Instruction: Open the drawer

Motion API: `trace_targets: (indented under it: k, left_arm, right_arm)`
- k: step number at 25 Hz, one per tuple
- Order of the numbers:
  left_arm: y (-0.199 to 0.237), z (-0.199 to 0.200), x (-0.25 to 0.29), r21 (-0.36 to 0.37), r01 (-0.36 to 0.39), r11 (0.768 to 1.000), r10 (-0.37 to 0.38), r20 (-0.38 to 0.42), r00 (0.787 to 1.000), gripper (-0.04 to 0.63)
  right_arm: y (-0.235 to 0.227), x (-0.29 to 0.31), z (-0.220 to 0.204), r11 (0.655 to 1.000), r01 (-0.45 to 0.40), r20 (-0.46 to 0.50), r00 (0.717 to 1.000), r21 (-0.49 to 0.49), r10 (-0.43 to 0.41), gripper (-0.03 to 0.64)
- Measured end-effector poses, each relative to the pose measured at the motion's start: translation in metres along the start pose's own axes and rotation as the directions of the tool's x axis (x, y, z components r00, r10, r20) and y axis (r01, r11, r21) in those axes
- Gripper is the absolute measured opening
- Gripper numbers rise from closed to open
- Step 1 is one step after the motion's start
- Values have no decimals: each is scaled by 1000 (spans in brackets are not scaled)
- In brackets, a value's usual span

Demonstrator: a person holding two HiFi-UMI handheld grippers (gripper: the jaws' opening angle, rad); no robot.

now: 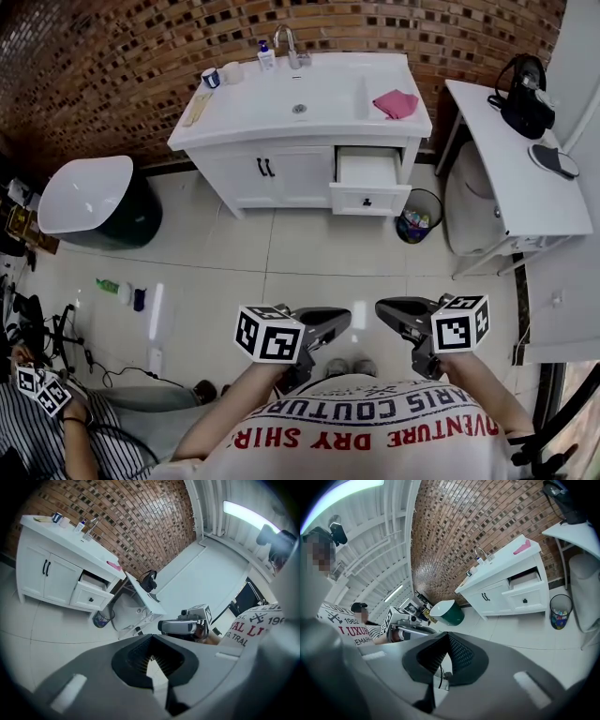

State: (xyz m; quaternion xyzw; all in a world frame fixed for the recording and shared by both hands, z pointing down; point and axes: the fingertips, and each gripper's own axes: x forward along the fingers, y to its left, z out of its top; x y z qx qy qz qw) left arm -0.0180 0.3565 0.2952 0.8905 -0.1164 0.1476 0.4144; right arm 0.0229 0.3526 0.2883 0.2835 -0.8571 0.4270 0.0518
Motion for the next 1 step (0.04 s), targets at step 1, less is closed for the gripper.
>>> trace_targets:
  k: [1]
  left_arm:
    - [1, 0, -1, -1, 0, 1000, 0, 2, 1000, -15]
  right_arm:
    - [1, 2, -1, 1000, 0, -2, 1000, 0, 0, 6]
